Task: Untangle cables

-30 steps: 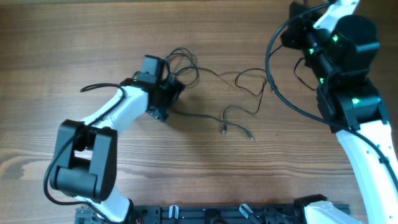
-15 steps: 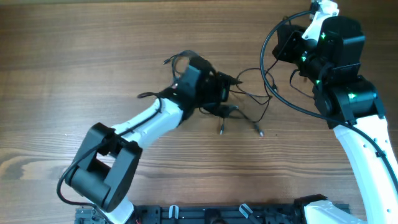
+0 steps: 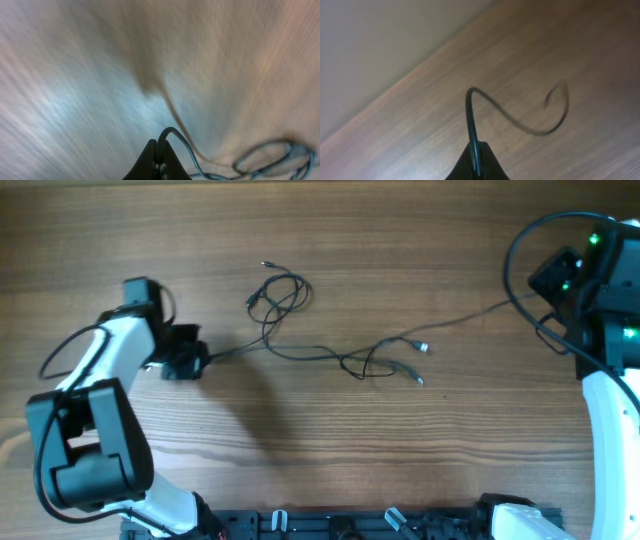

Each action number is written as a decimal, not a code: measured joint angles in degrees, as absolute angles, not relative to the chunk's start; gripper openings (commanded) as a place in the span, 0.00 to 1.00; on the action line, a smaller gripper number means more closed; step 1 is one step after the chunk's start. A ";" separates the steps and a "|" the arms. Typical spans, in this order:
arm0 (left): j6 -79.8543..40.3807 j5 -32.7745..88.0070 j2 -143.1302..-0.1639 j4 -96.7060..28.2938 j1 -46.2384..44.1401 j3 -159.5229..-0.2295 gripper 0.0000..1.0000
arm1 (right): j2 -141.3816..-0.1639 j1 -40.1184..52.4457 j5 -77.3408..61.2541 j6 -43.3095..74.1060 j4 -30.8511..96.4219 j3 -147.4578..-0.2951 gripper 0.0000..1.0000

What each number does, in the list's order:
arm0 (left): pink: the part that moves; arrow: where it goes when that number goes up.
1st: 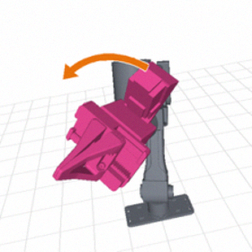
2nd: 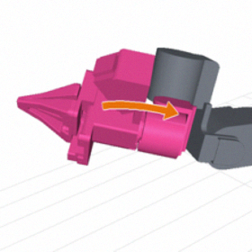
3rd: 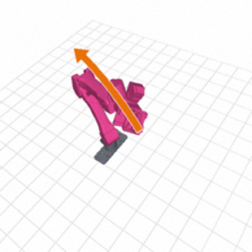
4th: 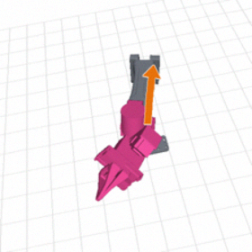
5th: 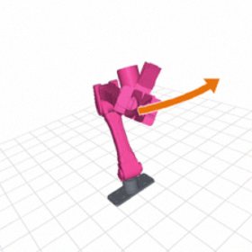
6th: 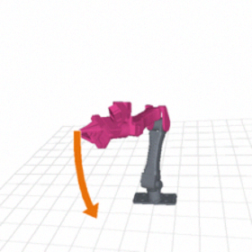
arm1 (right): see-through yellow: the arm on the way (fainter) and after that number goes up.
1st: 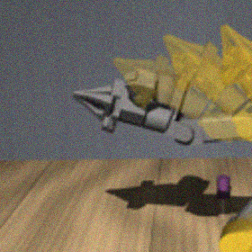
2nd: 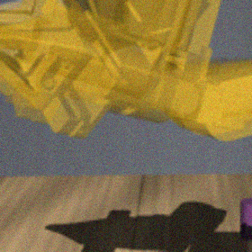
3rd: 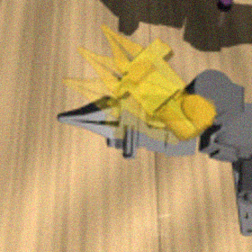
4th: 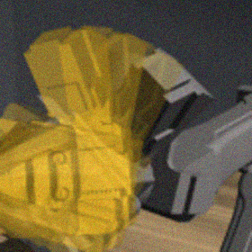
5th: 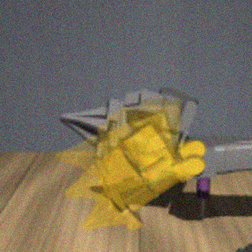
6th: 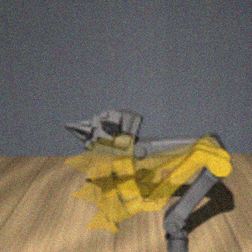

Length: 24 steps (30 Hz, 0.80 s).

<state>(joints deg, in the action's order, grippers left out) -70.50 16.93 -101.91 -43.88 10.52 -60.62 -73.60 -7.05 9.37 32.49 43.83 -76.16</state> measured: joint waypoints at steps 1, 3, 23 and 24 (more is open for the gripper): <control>-69.67 16.01 -101.89 -45.39 12.84 -60.58 0.04 | -73.60 -7.73 9.54 34.68 44.75 -76.16 0.04; -69.08 15.20 -101.89 -45.41 13.56 -60.58 0.04 | -73.67 -7.70 9.52 36.67 46.11 -76.16 0.05; -60.51 13.63 -101.89 -34.65 -6.42 -60.58 0.04 | -104.79 -1.69 -21.39 22.50 50.17 -76.18 1.00; -58.11 14.09 -101.89 -34.59 -6.42 -60.58 0.04 | -104.60 -2.02 -19.05 22.04 51.42 -76.18 1.00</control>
